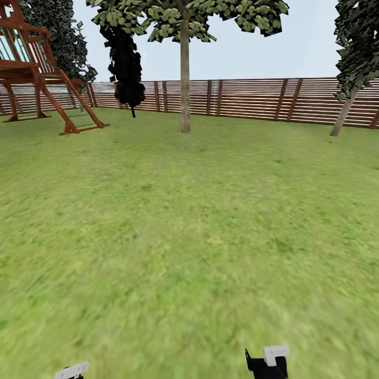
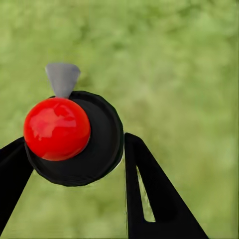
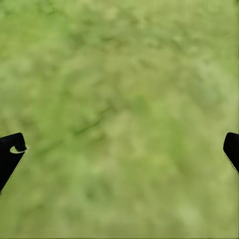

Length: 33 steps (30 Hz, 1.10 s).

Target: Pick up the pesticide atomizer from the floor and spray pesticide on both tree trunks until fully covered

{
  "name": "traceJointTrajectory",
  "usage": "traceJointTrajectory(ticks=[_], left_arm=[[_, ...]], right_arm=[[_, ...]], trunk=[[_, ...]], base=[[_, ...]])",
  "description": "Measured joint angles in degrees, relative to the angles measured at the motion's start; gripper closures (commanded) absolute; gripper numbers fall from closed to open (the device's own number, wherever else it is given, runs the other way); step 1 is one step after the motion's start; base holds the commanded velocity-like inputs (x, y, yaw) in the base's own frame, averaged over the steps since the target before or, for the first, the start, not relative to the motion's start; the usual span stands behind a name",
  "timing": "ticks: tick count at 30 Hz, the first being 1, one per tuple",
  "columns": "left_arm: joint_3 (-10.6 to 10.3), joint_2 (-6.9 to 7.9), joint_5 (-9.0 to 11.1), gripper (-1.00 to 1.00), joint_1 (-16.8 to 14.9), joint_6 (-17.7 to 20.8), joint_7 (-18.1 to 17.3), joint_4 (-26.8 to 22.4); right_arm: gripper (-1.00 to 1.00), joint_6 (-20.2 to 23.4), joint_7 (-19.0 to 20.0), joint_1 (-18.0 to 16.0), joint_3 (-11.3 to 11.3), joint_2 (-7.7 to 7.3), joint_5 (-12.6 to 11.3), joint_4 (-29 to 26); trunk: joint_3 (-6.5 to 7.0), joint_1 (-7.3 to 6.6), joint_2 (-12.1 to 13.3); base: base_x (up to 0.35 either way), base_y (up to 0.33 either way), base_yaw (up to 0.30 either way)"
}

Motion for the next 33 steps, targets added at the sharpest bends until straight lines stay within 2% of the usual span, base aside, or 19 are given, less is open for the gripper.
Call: traceJointTrajectory(ticks=[33], left_arm=[[0.02,0.04,-0.01,1.00,0.00,0.00,0.00,0.00]], right_arm=[[-1.00,0.00,0.00,0.00,-0.02,0.00,0.00,0.00]], trunk=[[0.00,0.00,0.00]], base=[[0.340,0.000,0.000]])
